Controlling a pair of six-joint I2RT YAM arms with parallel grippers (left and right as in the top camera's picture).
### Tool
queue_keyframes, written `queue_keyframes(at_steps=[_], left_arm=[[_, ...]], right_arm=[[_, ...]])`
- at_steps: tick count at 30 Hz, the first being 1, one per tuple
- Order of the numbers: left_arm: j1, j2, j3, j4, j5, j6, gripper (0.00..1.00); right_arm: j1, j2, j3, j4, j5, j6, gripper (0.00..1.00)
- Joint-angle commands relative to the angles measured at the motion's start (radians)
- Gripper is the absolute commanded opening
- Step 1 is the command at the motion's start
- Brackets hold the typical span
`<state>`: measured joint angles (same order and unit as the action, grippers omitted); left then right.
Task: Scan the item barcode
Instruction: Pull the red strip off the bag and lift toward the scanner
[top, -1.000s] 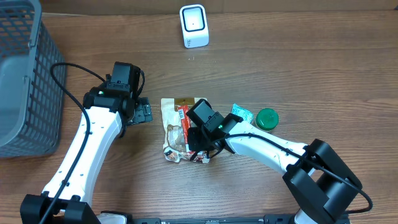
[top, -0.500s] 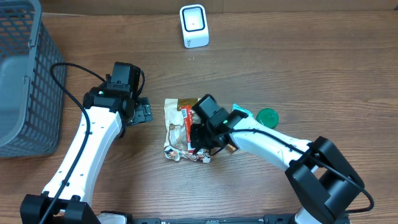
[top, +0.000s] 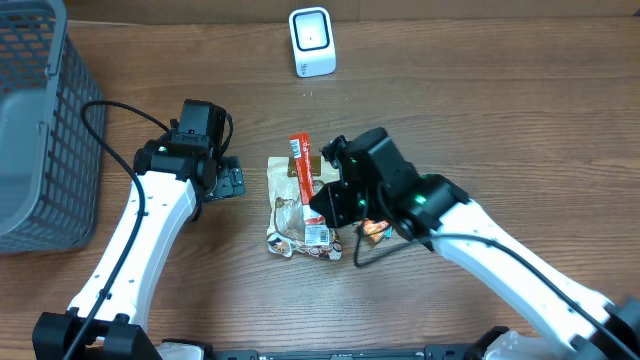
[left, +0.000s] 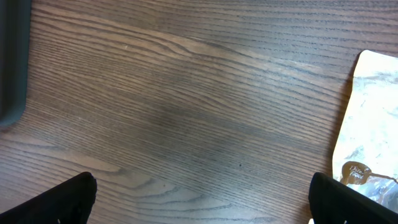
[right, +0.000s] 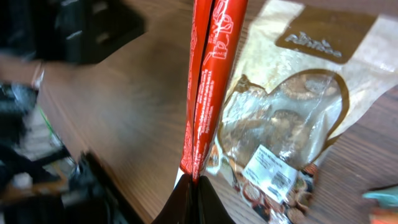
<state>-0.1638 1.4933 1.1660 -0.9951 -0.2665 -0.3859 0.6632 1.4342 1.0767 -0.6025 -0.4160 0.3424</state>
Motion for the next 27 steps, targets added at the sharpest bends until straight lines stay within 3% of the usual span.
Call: queue_keyframes(at_steps=[1,7,14,20,27], left_arm=[[-0.001,-0.009,0.015,0.005,-0.009,0.001,1.00],[-0.001,-0.009,0.015,0.005,-0.009,0.001,1.00],[-0.001,-0.009,0.015,0.005,-0.009,0.001,1.00],[-0.001,-0.009,0.015,0.005,-0.009,0.001,1.00],[-0.001,-0.009,0.015,0.005,-0.009,0.001,1.00]], right_arm=[[-0.003,-0.070,0.006,-0.039,-0.049,-0.226,0.04],[-0.003,-0.119,0.006,-0.093,-0.103,-0.347,0.04],[-0.003,-0.117,0.005,-0.100,-0.012,-0.346,0.04],[-0.030,-0.115,0.016,-0.106,0.082,-0.266,0.03],[-0.161,-0.048,0.214,-0.235,0.032,-0.262,0.03]])
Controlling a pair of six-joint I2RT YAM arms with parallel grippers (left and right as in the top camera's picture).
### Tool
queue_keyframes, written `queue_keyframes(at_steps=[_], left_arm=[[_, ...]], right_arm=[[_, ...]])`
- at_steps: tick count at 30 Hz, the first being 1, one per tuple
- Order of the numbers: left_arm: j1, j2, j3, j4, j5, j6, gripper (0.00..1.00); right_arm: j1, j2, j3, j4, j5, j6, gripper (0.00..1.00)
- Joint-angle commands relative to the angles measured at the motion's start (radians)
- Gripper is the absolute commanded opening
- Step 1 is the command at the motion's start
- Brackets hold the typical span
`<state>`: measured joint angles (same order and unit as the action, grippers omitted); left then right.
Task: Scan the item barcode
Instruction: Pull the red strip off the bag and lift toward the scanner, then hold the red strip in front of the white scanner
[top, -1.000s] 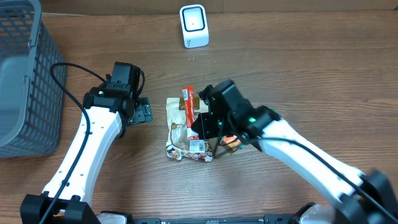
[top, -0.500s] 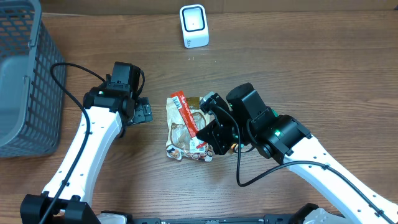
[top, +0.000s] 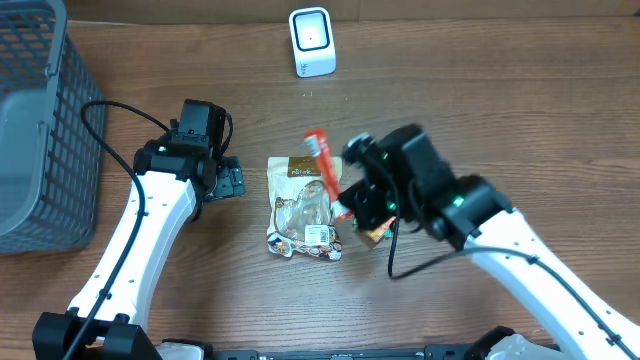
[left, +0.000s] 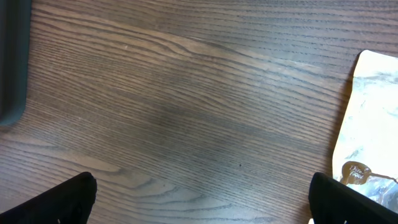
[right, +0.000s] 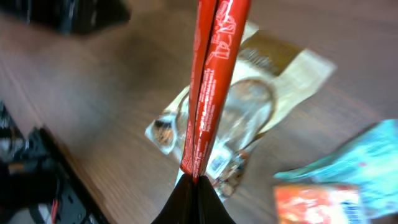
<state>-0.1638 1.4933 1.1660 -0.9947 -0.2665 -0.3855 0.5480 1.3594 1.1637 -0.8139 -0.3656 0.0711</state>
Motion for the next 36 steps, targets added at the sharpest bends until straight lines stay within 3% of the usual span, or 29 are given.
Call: queue_keyframes(at_steps=[1,6,10,27,36], left_arm=[[-0.001,-0.009,0.015,0.004,-0.009,0.001,1.00],[-0.001,-0.009,0.015,0.004,-0.009,0.001,1.00],[-0.001,-0.009,0.015,0.004,-0.009,0.001,1.00],[-0.001,-0.009,0.015,0.004,-0.009,0.001,1.00],[-0.001,-0.009,0.015,0.004,-0.009,0.001,1.00]], right_arm=[[-0.065,0.051,0.178,-0.066,-0.026,0.006,0.03],[-0.114,0.227,0.480,-0.303,-0.030,-0.092,0.03],[-0.105,0.362,0.678,-0.373,0.090,-0.183,0.03],[-0.030,0.644,0.714,-0.035,0.750,-0.674,0.03],[-0.014,0.811,0.713,0.327,1.032,-0.921,0.04]])
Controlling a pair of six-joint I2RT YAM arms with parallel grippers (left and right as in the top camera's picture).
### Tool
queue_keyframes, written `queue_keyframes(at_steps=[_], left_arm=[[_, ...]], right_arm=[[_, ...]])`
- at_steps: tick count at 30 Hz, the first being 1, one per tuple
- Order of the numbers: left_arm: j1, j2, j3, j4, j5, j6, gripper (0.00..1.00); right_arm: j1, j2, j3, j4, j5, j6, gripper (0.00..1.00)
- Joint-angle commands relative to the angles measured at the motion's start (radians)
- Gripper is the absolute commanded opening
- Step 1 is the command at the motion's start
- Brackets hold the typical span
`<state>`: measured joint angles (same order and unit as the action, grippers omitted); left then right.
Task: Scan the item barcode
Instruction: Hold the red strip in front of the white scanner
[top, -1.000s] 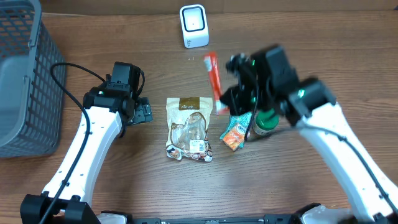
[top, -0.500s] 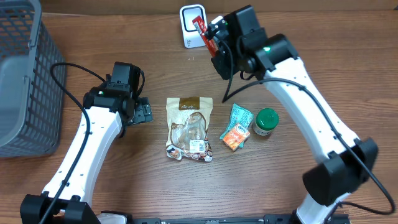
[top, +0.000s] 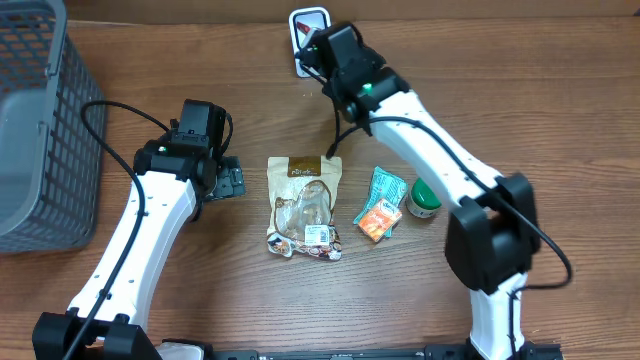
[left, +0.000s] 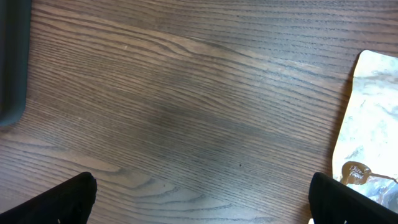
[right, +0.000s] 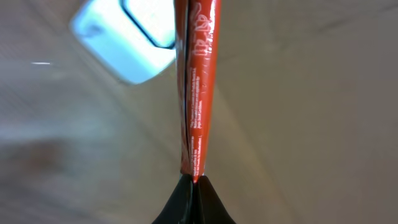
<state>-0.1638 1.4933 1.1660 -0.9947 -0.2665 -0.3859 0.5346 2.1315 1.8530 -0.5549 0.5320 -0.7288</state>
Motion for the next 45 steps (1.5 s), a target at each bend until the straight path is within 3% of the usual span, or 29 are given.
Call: queue_keyframes(at_steps=[1,7,16,37,41,45], left_arm=[[-0.001,-0.009,0.015,0.004,-0.009,0.001,1.00],[-0.001,-0.009,0.015,0.004,-0.009,0.001,1.00],[-0.001,-0.009,0.015,0.004,-0.009,0.001,1.00],[-0.001,-0.009,0.015,0.005,-0.009,0.001,1.00],[-0.001,-0.009,0.015,0.004,-0.009,0.001,1.00],[-0.001,-0.009,0.015,0.004,-0.009,0.001,1.00]], right_arm=[[-0.003,0.056,0.024,0.113,0.141,-0.145,0.03],[-0.005,0.163,0.023,0.381,0.202,-0.279,0.03],[-0.013,0.271,0.023,0.632,0.204,-0.407,0.03],[-0.031,0.328,0.022,0.579,0.240,-0.423,0.04],[-0.019,0.298,0.035,0.597,0.366,-0.314,0.03],[-0.007,0.149,0.035,0.439,0.256,-0.114,0.03]])
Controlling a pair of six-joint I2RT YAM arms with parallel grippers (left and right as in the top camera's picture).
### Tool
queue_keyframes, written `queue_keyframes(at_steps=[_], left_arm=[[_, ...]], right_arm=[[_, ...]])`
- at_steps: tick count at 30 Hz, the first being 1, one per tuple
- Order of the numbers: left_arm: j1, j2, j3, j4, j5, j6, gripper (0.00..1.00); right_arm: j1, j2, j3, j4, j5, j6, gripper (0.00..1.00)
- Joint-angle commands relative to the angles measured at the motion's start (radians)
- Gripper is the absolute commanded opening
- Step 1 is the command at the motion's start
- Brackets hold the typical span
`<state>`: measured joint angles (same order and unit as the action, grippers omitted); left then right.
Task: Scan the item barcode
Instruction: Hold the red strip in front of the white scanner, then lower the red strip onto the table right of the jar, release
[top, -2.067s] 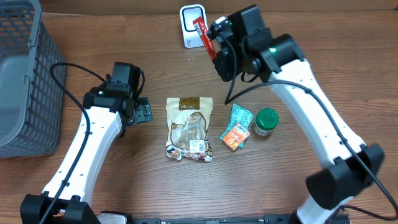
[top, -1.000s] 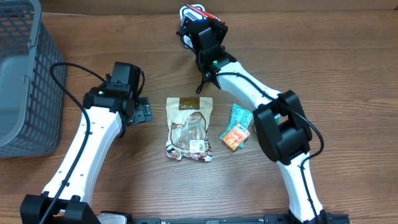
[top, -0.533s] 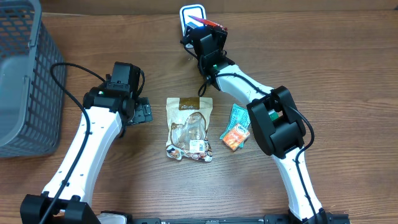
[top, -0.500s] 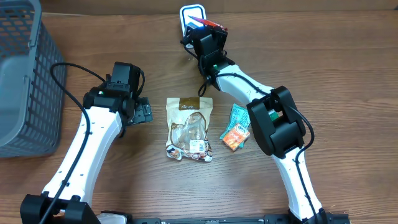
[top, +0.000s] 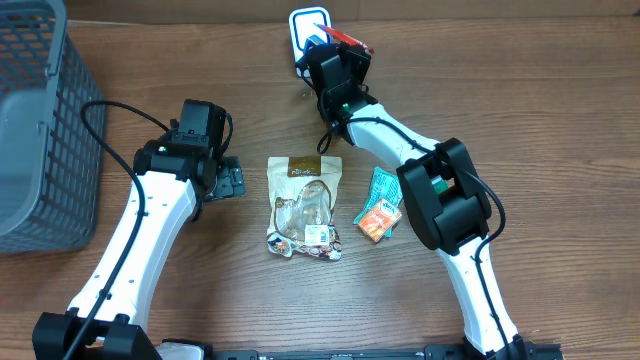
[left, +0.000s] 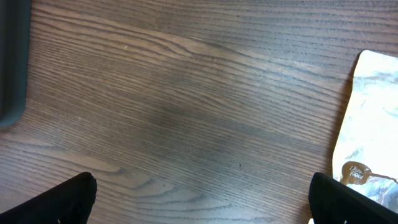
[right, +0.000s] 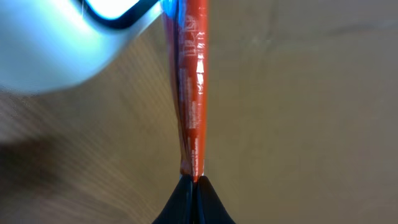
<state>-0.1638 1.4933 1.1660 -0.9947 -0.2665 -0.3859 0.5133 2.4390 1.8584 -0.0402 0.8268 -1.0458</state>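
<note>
My right gripper (right: 194, 180) is shut on a thin red packet (right: 193, 87), seen edge-on in the right wrist view. In the overhead view the red packet (top: 345, 39) is held up right beside the white barcode scanner (top: 306, 22) at the back of the table. The scanner (right: 68, 43) fills the upper left of the right wrist view, blurred and close. My left gripper (left: 199, 199) hangs open over bare wood, its fingertips (left: 68, 199) wide apart, nothing between them. In the overhead view the left gripper (top: 228, 182) sits left of the pouch.
A tan snack pouch (top: 305, 205) lies mid-table. To its right are a teal and orange packet (top: 379, 205) and a green-lidded jar (top: 422, 200), partly under the right arm. A grey mesh basket (top: 40, 120) stands at the far left.
My right gripper has turned and moved closer to the scanner, which now looks larger in the right wrist view. The left arm has not moved.
My right gripper was shut on the red packet just above the tan pouch. Then it held the packet higher, right of the pouch. Then it held it up by the scanner at the back, and now closer still. The left gripper stayed open and still.
</note>
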Motion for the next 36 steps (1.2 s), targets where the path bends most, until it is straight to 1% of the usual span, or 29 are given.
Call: queue_keyframes(at_steps=[1,6,7,9,12,13,15,18,20,24,27,33,36], left_arm=[[-0.001,-0.009,0.015,0.004,-0.009,0.001,1.00],[-0.001,-0.009,0.015,0.004,-0.009,0.001,1.00],[-0.001,-0.009,0.015,0.004,-0.009,0.001,1.00],[-0.001,-0.009,0.015,0.004,-0.009,0.001,1.00],[-0.001,-0.009,0.015,0.004,-0.009,0.001,1.00],[-0.001,-0.009,0.015,0.004,-0.009,0.001,1.00],[-0.001,-0.009,0.015,0.004,-0.010,0.001,1.00],[-0.001,-0.009,0.015,0.004,-0.009,0.001,1.00],[-0.001,-0.009,0.015,0.004,-0.009,0.001,1.00],[-0.001,-0.009,0.015,0.004,-0.009,0.001,1.00],[-0.001,-0.009,0.015,0.004,-0.009,0.001,1.00],[-0.001,-0.009,0.015,0.004,-0.009,0.001,1.00],[-0.001,-0.009,0.015,0.004,-0.009,0.001,0.99]], right_arm=[[0.014,-0.197,0.029,-0.116,-0.073,0.254,0.03],[-0.009,-0.426,0.029,-0.411,-0.211,0.596,0.03],[-0.026,-0.483,0.029,-0.518,-0.251,0.694,0.03],[-0.063,-0.561,0.029,-0.705,-0.348,0.826,0.03],[-0.131,-0.649,0.029,-0.946,-0.521,0.949,0.03],[-0.189,-0.689,0.029,-1.093,-0.649,1.020,0.03],[-0.258,-0.712,0.029,-1.244,-0.772,1.086,0.03],[-0.357,-0.714,0.016,-1.455,-0.856,1.160,0.04],[-0.421,-0.714,-0.025,-1.530,-0.867,1.217,0.04],[-0.486,-0.714,-0.112,-1.492,-0.867,1.235,0.04],[-0.526,-0.714,-0.205,-1.432,-0.867,1.283,0.04],[-0.535,-0.714,-0.388,-1.292,-0.867,1.282,0.04],[-0.535,-0.714,-0.500,-1.196,-0.872,1.283,0.04]])
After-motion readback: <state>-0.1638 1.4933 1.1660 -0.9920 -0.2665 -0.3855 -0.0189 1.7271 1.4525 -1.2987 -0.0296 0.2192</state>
